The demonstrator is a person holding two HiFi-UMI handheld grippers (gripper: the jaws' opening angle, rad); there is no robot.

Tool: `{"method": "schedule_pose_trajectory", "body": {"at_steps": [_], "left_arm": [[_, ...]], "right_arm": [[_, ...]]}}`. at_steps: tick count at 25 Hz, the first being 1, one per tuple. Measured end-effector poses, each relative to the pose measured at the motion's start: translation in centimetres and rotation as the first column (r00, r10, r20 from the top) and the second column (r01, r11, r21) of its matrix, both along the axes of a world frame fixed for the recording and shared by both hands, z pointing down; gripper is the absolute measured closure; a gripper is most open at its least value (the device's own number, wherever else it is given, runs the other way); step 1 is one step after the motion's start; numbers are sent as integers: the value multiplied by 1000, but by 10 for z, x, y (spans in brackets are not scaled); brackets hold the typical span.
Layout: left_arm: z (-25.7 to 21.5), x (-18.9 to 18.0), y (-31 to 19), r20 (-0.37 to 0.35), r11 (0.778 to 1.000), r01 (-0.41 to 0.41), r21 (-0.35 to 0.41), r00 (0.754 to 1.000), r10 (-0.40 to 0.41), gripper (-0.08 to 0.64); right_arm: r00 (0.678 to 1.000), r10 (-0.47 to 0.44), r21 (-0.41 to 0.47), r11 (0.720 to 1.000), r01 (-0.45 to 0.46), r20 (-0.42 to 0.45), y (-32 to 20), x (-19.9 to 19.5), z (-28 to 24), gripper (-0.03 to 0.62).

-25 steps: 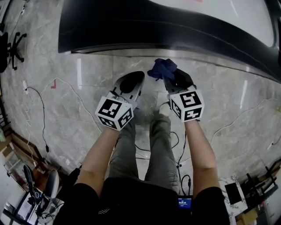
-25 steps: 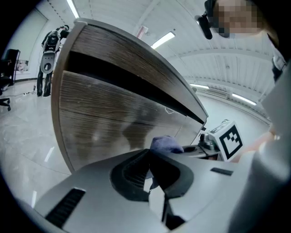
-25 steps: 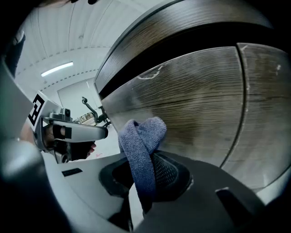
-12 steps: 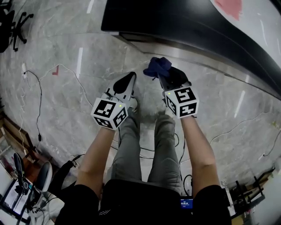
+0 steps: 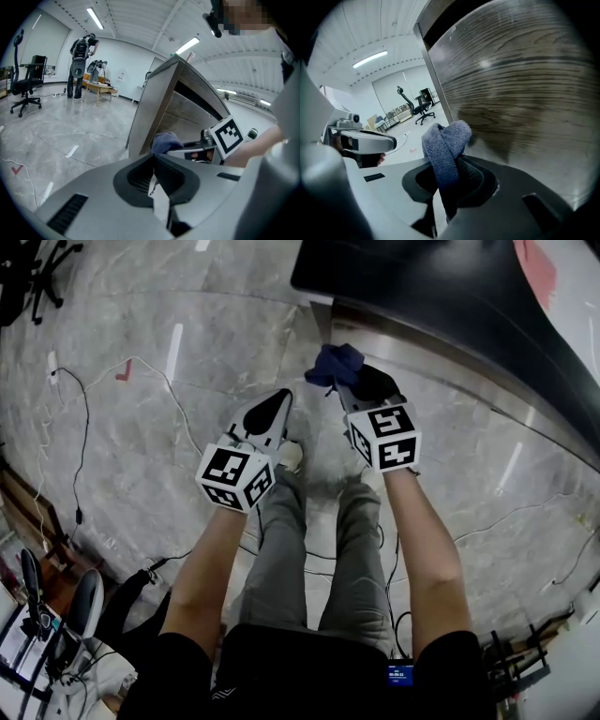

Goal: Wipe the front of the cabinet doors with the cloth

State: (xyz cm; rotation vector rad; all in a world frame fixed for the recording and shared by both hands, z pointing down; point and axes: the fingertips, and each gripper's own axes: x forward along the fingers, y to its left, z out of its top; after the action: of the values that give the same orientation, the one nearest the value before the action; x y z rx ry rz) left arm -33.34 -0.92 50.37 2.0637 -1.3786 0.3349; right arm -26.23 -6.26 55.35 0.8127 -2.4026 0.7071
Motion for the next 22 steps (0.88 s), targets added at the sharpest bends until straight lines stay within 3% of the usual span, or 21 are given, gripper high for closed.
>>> {"method": "schedule_pose_trajectory", "body": {"at_steps": [10, 22], "left_arm": [[-3, 14, -11, -2, 1000, -24, 5, 1000, 24, 551], [-6, 107, -19, -13, 989, -146, 2, 989, 146, 551]], "right_arm": [[999, 42, 8, 999, -42, -8, -10, 22, 0, 520], [987, 152, 17, 988, -151, -48, -12, 130, 4, 520]]}}
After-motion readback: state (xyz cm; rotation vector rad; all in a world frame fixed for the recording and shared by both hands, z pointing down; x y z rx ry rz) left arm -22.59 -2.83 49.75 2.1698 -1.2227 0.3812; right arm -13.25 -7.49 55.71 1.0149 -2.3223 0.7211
